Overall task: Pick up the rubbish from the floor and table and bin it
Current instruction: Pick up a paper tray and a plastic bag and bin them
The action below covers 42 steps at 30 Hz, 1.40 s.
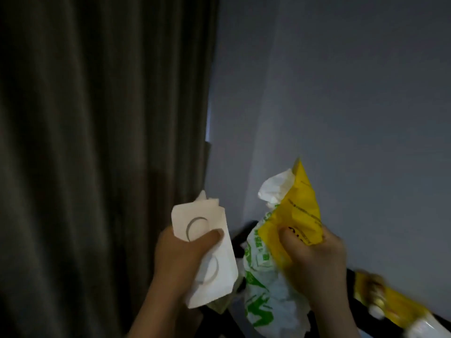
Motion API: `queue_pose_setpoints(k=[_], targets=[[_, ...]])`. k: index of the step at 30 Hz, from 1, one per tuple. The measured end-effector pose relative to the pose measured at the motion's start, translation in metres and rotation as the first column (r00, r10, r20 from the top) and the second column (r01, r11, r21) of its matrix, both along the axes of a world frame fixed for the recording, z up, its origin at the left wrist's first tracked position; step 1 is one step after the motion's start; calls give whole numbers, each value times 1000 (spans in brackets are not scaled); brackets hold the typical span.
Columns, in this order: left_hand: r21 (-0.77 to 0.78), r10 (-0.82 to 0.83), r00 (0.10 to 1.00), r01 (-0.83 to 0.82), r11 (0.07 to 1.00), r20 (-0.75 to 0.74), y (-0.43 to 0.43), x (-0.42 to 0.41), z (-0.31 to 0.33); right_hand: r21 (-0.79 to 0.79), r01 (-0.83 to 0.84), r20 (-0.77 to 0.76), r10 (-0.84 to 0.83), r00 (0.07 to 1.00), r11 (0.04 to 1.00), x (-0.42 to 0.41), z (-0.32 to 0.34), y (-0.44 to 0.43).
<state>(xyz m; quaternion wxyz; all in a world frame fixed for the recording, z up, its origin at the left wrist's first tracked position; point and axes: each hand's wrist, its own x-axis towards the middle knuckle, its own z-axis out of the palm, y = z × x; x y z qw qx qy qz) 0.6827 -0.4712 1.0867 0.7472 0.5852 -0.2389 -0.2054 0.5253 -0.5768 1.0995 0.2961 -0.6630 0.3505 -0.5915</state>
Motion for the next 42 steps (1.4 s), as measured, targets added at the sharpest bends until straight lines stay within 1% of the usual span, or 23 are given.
queue_pose_setpoints(k=[2, 4, 6, 8, 11, 14, 17, 19, 22, 25, 28, 31, 34, 38, 42], targets=[[-12, -109, 994, 110, 994, 13, -8, -17, 0, -33, 191, -56, -193, 980, 981, -24, -3, 12], [-8, -218, 976, 218, 976, 18, -16, -40, -4, -19, 332, -93, -332, 939, 943, -54, -5, 24], [-16, -320, 948, 320, 947, 11, -22, -68, -7, 18, 428, -112, -424, 899, 904, -89, -6, 39], [-26, -421, 907, 421, 907, 7, -26, -102, -6, 68, 483, -75, -478, 875, 873, -128, -5, 56], [-47, -571, 820, 573, 819, 37, -27, -160, -1, 69, 609, -52, -607, 793, 790, -188, 1, 89], [-52, -701, 709, 705, 707, 78, -21, -230, 5, 63, 736, -23, -736, 677, 674, -253, 7, 127], [-62, -792, 597, 802, 594, 128, -5, -305, 14, 47, 841, -7, -841, 540, 540, -320, 14, 169], [-69, -844, 516, 856, 512, 144, 8, -356, 18, 54, 878, 4, -879, 477, 476, -363, 18, 199], [-70, -908, 399, 917, 393, 128, 36, -436, 22, 78, 918, 13, -921, 389, 389, -428, 21, 249], [-69, -946, 293, 956, 286, 138, 72, -519, 22, 79, 960, 20, -963, 268, 269, -497, 21, 303], [-40, -974, 190, 982, 186, 126, 111, -597, 17, 76, 987, -11, -990, 140, 139, -560, 17, 357], [-23, -987, 92, 996, 90, 131, 150, -665, 13, 107, 994, -28, -999, 41, 37, -614, 11, 409], [-21, -994, 6, 1000, 4, 108, 179, -716, 12, 118, 992, -34, -999, -33, -37, -652, 7, 446], [-3, -984, -110, 994, -112, 139, 203, -779, 7, 154, 979, -19, -991, -134, -135, -696, -4, 478], [9, -963, -211, 977, -212, 165, 208, -836, 2, 195, 962, -25, -981, -192, -193, -738, -11, 488]])
